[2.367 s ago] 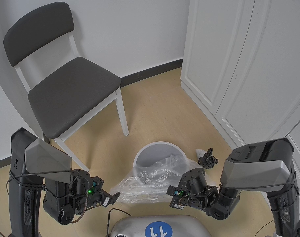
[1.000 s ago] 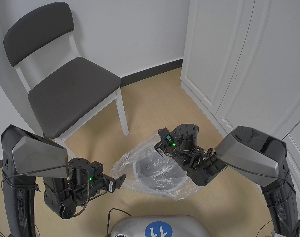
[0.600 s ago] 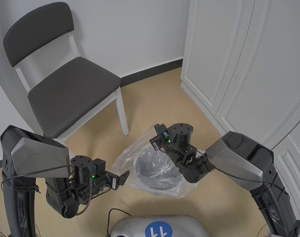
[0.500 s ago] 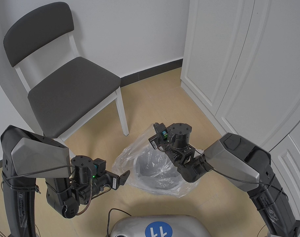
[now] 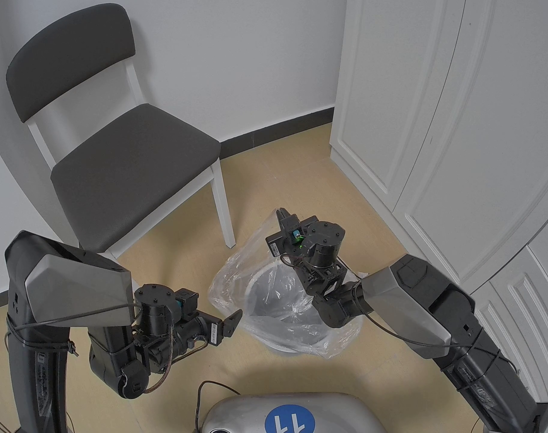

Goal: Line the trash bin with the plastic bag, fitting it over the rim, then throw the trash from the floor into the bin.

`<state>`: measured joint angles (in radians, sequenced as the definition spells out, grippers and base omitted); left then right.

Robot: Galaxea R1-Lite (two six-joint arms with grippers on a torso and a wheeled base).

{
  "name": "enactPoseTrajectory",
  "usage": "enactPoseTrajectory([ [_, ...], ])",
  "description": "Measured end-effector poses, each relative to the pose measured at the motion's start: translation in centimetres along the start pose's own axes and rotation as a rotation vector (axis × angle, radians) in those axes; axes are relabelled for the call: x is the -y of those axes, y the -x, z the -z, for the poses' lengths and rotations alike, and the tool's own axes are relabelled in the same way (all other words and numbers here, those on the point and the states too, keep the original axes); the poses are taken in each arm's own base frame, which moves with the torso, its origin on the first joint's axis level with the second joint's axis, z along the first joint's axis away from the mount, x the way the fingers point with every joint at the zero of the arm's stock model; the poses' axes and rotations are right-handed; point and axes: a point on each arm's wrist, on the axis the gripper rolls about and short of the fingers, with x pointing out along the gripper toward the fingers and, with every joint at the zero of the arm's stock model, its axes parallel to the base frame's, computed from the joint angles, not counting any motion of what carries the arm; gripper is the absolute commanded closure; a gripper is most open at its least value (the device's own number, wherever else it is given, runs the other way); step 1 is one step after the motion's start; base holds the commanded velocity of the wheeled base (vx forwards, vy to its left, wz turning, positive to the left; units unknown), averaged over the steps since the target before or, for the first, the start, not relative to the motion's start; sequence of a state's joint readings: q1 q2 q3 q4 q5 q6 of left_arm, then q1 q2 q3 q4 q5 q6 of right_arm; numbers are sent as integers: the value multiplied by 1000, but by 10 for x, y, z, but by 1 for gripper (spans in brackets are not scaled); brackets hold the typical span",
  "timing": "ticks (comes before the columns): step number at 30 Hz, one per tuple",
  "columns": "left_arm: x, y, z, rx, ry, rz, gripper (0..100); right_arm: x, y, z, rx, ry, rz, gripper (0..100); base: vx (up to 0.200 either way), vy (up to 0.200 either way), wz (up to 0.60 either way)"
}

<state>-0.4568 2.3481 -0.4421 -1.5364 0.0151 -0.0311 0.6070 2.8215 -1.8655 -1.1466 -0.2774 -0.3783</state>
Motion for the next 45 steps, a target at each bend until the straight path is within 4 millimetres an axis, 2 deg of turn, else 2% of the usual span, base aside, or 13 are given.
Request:
enactPoseTrajectory([
  [24,3,-4,2,0,5,7,0,-7,-7,25,28,-6,5,100,0,0,0],
  [25,3,-4,2,0,5,7,0,-7,-7,25,28,-6,5,0,0,0,0],
  [38,7,-5,1,4,2,18,0,-5,-6,22,17,-45,15,0,0,0,0],
  [41,7,-5,1,5,2,19,0,-5,-1,23,-21,-39,-4,0,0,0,0],
  [45,8,-5,1,4,1,21,0,-6,16,30,-126,-28,-52,0,0,0,0],
])
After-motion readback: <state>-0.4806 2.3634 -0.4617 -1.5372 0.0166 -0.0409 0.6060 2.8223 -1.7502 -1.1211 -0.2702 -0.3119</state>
